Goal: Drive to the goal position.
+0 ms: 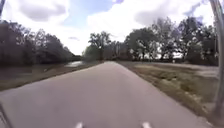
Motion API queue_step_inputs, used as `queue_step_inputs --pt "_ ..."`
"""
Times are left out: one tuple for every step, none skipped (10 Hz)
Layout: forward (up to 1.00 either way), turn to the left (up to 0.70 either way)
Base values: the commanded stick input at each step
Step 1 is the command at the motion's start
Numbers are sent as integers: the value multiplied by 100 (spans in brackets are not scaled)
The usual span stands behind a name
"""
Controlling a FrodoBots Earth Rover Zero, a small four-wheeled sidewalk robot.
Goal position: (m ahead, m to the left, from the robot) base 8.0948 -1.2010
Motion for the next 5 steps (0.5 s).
queue_step_inputs --pt "100 0" --pt "100 0" --pt "100 0" --pt "100 0" --pt "100 0"
